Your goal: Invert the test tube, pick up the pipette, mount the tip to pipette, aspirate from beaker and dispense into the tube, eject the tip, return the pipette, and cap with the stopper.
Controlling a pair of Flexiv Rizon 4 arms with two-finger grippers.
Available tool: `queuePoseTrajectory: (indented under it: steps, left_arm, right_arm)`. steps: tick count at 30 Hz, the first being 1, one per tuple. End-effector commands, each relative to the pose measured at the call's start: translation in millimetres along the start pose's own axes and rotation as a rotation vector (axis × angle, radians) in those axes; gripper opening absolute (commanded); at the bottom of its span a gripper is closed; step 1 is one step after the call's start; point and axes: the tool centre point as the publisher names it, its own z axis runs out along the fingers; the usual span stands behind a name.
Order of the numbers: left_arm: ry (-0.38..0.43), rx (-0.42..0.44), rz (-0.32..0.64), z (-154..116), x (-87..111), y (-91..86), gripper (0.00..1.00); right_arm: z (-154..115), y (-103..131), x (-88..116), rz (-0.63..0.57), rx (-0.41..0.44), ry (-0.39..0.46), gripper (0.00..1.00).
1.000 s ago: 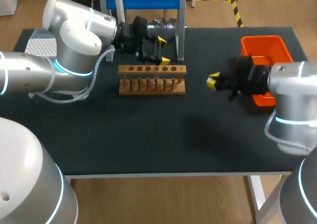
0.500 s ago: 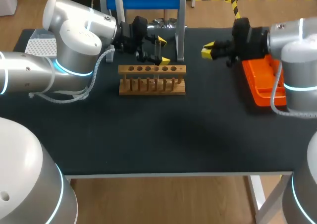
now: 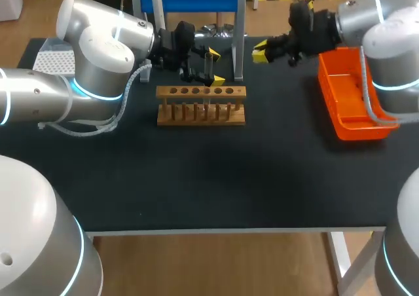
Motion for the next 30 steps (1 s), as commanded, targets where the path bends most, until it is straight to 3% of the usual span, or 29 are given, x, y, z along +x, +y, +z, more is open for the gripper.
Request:
queuePoseTrajectory:
  steps: [1,30]
  left_arm:
    - [0.004,-0.004,-0.001,-1,-0.9,-0.7,1.0]
    - [0.004,-0.004,-0.001,-1,-0.9,-0.7,1.0]
  right_arm:
    - [10,10,-8,-0.005,0.05,0.096,0.0]
    - [55,43,-10,-0.084,0.095,0.16,0.0]
